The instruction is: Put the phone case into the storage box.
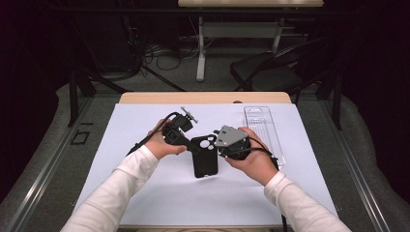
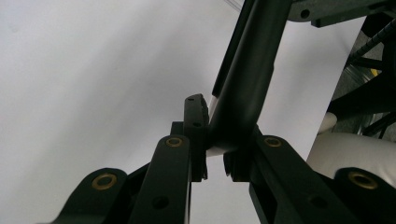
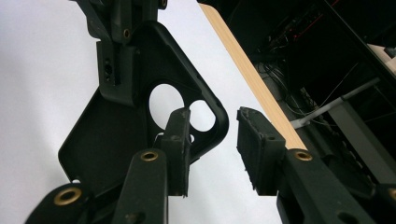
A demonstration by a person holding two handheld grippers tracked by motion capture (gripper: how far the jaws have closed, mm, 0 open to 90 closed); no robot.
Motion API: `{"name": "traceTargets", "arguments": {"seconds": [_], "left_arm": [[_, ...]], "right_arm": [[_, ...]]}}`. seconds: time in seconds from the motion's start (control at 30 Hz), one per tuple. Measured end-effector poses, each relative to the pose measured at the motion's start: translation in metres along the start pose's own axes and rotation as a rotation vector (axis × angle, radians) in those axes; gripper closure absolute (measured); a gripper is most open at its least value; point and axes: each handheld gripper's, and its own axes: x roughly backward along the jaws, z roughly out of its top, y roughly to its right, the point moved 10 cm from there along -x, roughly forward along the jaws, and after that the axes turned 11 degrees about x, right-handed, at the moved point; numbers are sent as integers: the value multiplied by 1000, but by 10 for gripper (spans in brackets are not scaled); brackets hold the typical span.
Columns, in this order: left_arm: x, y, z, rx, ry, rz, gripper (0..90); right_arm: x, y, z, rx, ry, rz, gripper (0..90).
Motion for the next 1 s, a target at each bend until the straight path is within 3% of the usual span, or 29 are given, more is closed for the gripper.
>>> {"name": "traceTargets", "arguments": {"seconds": [0.5, 1.0], "left_arm": [[-3, 3, -1, -8, -24, -1, 813], [-5, 4, -1, 0, -25, -4, 813]], "right_arm": [[1, -2, 3, 66, -18, -8, 753], [1, -3, 3, 136, -36, -26, 795]]}}
